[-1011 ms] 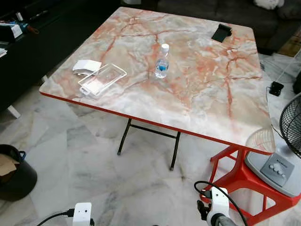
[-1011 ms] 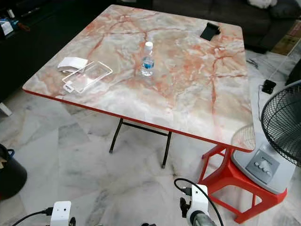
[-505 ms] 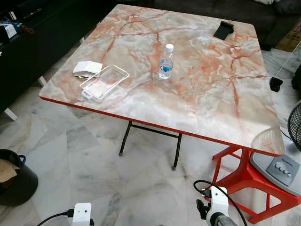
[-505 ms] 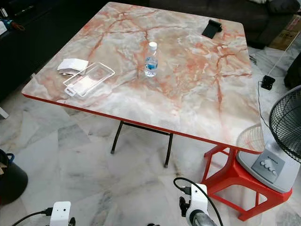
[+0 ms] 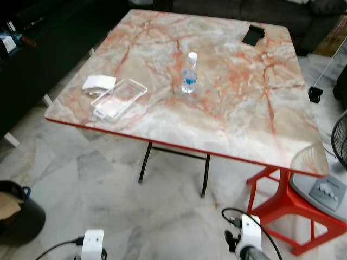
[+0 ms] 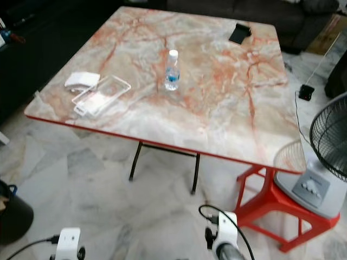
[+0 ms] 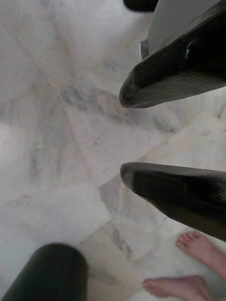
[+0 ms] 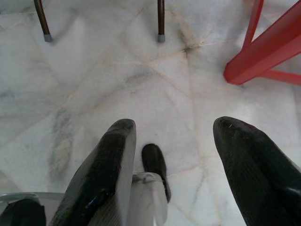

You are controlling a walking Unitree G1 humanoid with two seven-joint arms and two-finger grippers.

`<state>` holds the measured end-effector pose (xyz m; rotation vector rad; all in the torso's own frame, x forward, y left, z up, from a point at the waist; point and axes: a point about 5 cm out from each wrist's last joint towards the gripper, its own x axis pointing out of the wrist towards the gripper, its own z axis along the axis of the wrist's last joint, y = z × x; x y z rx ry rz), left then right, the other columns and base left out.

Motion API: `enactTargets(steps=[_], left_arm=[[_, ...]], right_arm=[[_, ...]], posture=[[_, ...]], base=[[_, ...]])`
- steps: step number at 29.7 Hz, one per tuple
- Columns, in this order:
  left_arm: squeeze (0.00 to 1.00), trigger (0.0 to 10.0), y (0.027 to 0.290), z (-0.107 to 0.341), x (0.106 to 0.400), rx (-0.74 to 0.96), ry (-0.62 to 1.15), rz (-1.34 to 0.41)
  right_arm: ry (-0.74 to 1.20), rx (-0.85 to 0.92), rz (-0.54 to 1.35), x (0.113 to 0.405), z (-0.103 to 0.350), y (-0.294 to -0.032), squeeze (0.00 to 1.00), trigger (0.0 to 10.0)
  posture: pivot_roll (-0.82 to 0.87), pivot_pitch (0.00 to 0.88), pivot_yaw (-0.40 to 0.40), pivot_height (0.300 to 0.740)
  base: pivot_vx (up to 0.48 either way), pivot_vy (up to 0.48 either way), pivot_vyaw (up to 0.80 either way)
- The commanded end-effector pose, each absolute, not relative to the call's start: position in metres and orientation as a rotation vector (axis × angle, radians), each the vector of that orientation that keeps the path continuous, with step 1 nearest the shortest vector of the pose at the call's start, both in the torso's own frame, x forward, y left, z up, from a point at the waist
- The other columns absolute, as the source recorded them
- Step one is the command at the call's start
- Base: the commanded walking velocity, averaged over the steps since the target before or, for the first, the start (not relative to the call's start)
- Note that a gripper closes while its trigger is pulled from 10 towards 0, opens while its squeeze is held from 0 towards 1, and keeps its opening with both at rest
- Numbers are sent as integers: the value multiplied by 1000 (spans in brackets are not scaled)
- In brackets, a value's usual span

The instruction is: Picking trash to rubbish bin

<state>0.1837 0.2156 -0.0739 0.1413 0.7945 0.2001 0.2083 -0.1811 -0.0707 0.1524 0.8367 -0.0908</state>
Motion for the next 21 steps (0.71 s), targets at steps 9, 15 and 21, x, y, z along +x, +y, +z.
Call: enactTargets(steps=[9, 15, 21], left_arm=[[0, 10000, 220, -80, 173, 196, 858, 185], [0, 10000, 221, -80, 172, 188, 858, 191], [0, 10000, 222, -79, 172, 192, 854, 192]], right_arm=[[861, 179, -123, 199, -76, -182, 0, 10000], [856, 184, -125, 199, -76, -182, 0, 10000], [857, 184, -124, 199, -76, -182, 0, 10000]], posture=[[96, 167, 3, 740], [96, 168, 3, 740], [96, 166, 4, 740]], base=[[0, -165, -678], [0, 0, 0], [0, 0, 0]])
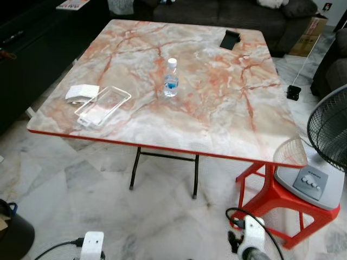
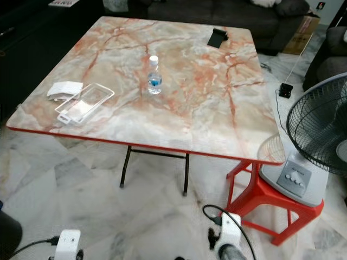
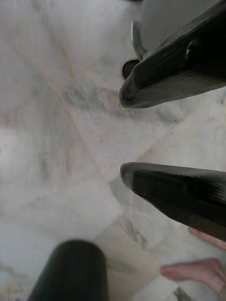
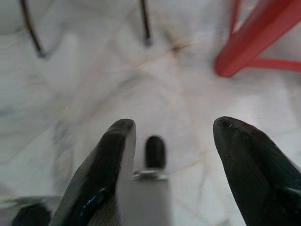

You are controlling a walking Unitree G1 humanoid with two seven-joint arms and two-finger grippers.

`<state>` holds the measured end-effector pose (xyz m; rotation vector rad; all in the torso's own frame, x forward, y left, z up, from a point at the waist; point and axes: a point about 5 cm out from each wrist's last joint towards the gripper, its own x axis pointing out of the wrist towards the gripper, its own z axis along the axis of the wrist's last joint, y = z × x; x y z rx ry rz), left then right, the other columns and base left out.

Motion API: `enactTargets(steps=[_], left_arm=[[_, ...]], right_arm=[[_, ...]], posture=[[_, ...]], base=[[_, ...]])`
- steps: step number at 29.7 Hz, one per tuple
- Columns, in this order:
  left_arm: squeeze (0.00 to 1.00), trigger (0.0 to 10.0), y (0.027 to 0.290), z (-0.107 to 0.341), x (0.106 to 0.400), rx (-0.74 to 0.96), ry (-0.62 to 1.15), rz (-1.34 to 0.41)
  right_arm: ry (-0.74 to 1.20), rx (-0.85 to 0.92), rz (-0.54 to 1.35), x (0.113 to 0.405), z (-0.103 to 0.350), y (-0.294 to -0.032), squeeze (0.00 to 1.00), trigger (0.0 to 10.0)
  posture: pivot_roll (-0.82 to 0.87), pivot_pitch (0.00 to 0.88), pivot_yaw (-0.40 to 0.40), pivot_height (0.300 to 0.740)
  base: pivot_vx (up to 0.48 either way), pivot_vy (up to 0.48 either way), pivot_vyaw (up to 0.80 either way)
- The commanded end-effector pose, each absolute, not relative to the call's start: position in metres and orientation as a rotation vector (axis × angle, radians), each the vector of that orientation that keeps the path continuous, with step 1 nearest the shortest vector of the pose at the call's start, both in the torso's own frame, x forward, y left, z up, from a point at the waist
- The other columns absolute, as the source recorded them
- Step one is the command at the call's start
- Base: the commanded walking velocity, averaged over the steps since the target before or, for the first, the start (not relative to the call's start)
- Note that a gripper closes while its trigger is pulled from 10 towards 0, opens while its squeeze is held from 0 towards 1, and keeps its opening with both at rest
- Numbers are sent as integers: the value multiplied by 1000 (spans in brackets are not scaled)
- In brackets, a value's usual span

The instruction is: Picking trash to rubbish bin

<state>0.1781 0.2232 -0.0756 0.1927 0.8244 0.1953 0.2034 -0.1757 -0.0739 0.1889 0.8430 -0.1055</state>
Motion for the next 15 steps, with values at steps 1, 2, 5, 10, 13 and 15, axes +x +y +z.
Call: enactTargets(steps=[1, 2, 5, 10, 13, 15], left_arm=[[0, 10000, 222, -79, 172, 192, 854, 192], [0, 10000, 222, -78, 174, 196, 842, 188], [0, 10000, 221, -76, 177, 201, 826, 182], [0, 10000, 218, -71, 188, 213, 784, 168], [0, 10000, 213, -61, 203, 226, 689, 156], [0, 10000, 211, -57, 208, 234, 638, 154]], right_arm=[[857, 184, -124, 199, -76, -182, 0, 10000], [857, 184, -123, 199, -76, -181, 0, 10000], [857, 183, -122, 199, -76, -181, 0, 10000], [842, 174, -108, 203, -74, -181, 0, 10000], [771, 149, -51, 219, -64, -177, 0, 10000], [735, 122, -1, 227, -58, -174, 0, 10000]], posture=[[96, 166, 4, 740], [94, 166, 5, 740], [97, 164, 3, 740], [96, 160, 2, 740], [87, 149, -2, 740], [89, 147, -3, 740]], base=[[0, 0, 0], [0, 0, 0], [0, 0, 0], [0, 0, 0], [0, 0, 0], [0, 0, 0]])
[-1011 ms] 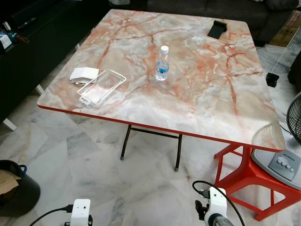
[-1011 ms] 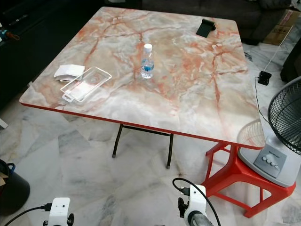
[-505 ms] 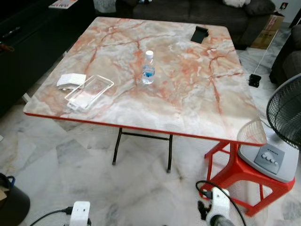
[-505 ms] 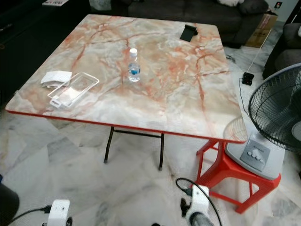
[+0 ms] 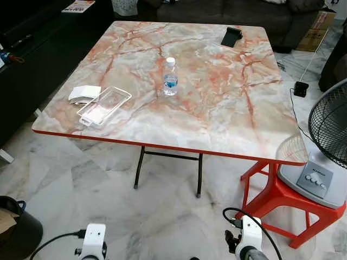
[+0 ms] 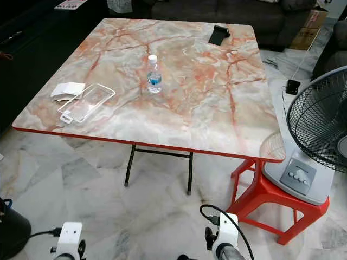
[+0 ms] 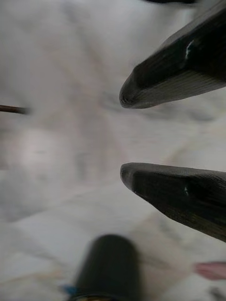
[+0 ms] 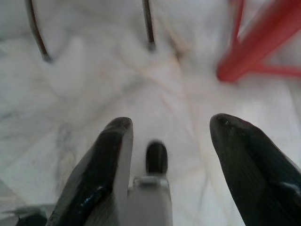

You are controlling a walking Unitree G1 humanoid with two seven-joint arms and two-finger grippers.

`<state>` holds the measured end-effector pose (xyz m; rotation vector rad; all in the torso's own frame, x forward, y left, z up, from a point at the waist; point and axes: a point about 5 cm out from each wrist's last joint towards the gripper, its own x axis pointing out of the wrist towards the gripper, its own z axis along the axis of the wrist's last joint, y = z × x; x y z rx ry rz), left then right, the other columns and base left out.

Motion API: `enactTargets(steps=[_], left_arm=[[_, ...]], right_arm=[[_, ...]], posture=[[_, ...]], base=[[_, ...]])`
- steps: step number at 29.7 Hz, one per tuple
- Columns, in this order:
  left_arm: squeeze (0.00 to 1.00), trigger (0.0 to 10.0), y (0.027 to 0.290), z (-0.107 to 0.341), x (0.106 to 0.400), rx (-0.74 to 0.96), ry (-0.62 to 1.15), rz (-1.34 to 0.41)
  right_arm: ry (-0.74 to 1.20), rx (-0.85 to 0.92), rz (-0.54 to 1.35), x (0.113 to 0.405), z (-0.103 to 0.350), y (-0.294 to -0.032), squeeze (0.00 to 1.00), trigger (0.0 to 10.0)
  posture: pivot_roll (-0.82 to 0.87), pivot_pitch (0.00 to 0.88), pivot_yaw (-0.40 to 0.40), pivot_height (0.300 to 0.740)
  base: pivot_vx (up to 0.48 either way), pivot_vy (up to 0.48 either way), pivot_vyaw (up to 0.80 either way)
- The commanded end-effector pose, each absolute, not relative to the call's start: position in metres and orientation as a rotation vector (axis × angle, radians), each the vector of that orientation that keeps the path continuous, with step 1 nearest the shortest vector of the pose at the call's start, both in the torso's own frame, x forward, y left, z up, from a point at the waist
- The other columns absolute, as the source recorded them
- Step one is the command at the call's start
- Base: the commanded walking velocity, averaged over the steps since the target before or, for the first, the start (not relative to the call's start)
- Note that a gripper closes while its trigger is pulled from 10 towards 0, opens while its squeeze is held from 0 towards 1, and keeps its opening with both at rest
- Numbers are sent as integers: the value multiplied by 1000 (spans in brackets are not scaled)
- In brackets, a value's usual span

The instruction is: Picking trash to rubbish bin

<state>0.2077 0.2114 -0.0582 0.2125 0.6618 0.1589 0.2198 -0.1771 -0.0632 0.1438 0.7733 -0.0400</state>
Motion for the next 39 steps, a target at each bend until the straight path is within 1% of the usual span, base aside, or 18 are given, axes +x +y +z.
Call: enactTargets(steps=[1, 2, 6, 11, 14, 16, 18, 20, 21, 23, 25, 29, 30, 32, 34, 36, 38, 39], left_arm=[[0, 10000, 211, -55, 209, 243, 622, 151], [0, 10000, 211, -55, 209, 243, 622, 151], [0, 10000, 215, -48, 210, 235, 530, 195], [0, 10000, 221, -48, 198, 236, 492, 236], [0, 10000, 225, -43, 188, 259, 420, 257], [0, 10000, 225, -33, 188, 291, 346, 249], [0, 10000, 222, -11, 200, 318, 218, 244], [0, 10000, 220, 3, 210, 309, 148, 254], [0, 10000, 217, 14, 218, 305, 98, 257], [0, 10000, 212, 24, 227, 313, 51, 244], [0, 10000, 199, 47, 244, 330, -54, 209], [0, 10000, 195, 58, 246, 312, -80, 220], [0, 10000, 189, 66, 251, 314, -108, 205], [0, 10000, 180, 81, 261, 299, -151, 181], [0, 10000, 175, 89, 270, 286, -167, 167], [0, 10000, 171, 93, 280, 281, -172, 157], [0, 10000, 166, 97, 295, 261, -159, 155], [0, 10000, 166, 97, 295, 261, -159, 155]], right_arm=[[719, 109, 24, 230, -56, -172, 0, 10000], [719, 109, 24, 230, -56, -172, 0, 10000], [638, 94, 87, 240, -46, -172, 0, 10000], [576, 47, 107, 236, -44, -179, 0, 10000], [497, 29, 128, 233, -39, -183, 0, 10000], [430, 25, 135, 235, -32, -185, 0, 10000], [318, 17, 143, 248, -14, -186, 0, 10000], [245, 11, 167, 258, 0, -183, 0, 10000], [192, 16, 184, 267, 11, -179, 0, 10000], [139, 14, 212, 274, 23, -173, 0, 10000], [35, 33, 245, 290, 47, -156, 0, 10000], [-3, 51, 263, 294, 57, -148, 0, 10000], [-31, 62, 281, 298, 65, -139, 0, 10000], [-79, 93, 310, 306, 82, -123, 0, 10000], [-96, 112, 326, 312, 90, -114, 0, 10000], [-94, 136, 311, 318, 96, -107, 0, 10000], [-107, 216, 267, 329, 107, -100, 0, 10000], [-107, 216, 267, 329, 107, -100, 0, 10000]], posture=[[90, 145, -5, 740], [90, 145, -5, 740], [83, 141, -16, 740], [80, 141, -19, 740], [74, 140, -24, 740], [75, 139, -26, 740], [75, 132, -27, 740], [75, 126, -28, 740], [73, 120, -30, 740], [75, 115, -32, 740], [76, 103, -36, 740], [78, 103, -36, 740], [84, 84, -34, 740], [86, 76, -32, 740], [87, 71, -30, 740], [89, 64, -26, 740], [86, 61, -26, 740], [86, 61, -26, 740]], base=[[0, 0, 0], [0, 0, 0], [0, 0, 0], [0, 0, 0], [0, 0, 0], [0, 0, 0], [0, 0, 0], [0, 0, 0], [0, 0, 0], [0, 0, 0], [0, 0, 0], [0, 0, 0], [0, 0, 0], [0, 0, 0], [0, 0, 0], [0, 0, 0], [0, 0, 0], [0, 0, 0]])
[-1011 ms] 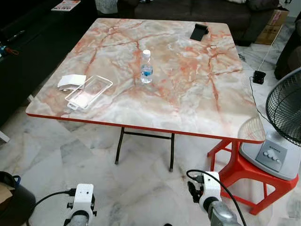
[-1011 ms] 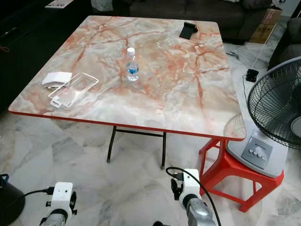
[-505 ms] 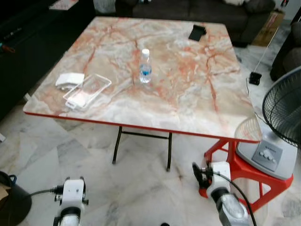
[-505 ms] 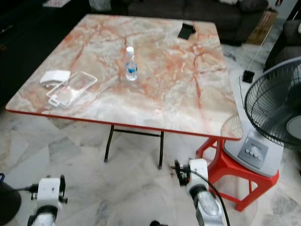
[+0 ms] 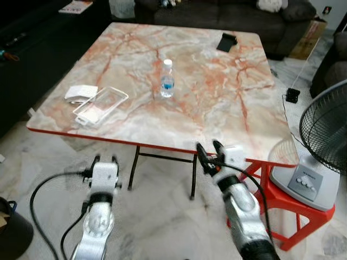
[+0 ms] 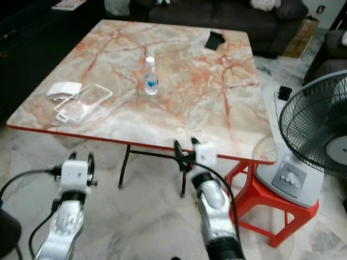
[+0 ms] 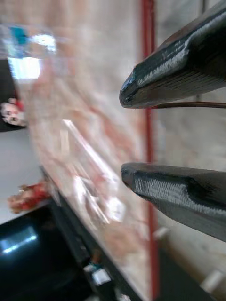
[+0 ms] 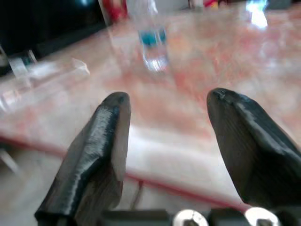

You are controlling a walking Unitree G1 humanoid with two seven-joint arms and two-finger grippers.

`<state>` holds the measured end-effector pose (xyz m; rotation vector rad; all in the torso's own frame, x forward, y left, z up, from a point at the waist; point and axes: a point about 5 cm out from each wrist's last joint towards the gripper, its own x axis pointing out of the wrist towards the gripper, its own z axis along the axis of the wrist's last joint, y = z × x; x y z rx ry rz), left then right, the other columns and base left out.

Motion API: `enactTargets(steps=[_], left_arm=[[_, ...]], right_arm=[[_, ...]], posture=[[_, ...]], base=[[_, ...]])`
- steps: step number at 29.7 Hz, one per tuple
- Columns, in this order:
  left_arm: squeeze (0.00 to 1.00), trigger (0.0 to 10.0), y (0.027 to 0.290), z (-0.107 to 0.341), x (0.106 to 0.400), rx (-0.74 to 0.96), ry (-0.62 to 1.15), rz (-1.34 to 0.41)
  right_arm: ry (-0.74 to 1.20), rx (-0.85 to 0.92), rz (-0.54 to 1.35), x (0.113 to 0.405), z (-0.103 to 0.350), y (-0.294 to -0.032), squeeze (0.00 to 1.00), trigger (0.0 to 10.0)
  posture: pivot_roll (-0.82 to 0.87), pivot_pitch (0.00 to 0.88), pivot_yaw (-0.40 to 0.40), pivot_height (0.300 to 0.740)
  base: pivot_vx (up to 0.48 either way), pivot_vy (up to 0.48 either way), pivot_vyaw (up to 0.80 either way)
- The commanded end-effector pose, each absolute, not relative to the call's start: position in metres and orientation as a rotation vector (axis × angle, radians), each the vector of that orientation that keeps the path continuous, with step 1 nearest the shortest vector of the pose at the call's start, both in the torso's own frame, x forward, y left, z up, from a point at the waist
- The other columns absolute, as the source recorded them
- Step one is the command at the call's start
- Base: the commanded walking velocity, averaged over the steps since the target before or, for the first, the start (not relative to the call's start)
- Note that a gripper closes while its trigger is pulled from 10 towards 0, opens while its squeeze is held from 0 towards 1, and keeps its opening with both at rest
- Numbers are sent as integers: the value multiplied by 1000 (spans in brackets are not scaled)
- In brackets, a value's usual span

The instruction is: Picking trash to rubbish bin

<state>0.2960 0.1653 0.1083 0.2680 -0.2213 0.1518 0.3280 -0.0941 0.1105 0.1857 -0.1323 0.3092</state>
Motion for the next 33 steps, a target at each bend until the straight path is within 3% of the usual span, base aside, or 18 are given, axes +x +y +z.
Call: enactTargets(steps=[1, 9, 14, 21, 33], left_arm=[[0, 10000, 163, 100, 302, 237, -158, 162], [0, 10000, 146, 119, 325, 205, -194, 111], [0, 10000, 146, 116, 326, 184, -183, 115], [0, 10000, 149, 110, 323, 188, -172, 100], [0, 10000, 150, 120, 327, 169, -217, 117]], right_arm=[[-104, 212, 264, 331, 110, -96, 0, 10000], [-98, 173, 259, 339, 114, -94, 0, 10000], [-80, 171, 230, 341, 113, -101, 0, 10000], [-86, 173, 230, 342, 112, -101, 0, 10000], [-108, 176, 231, 344, 116, -100, 0, 10000]], posture=[[78, 52, -25, 740], [69, 31, -21, 740], [71, 24, -20, 740], [72, 14, -17, 740], [78, 13, -18, 740]], base=[[0, 0, 0], [0, 0, 0], [0, 223, 0], [0, 88, -594], [0, 0, 0]])
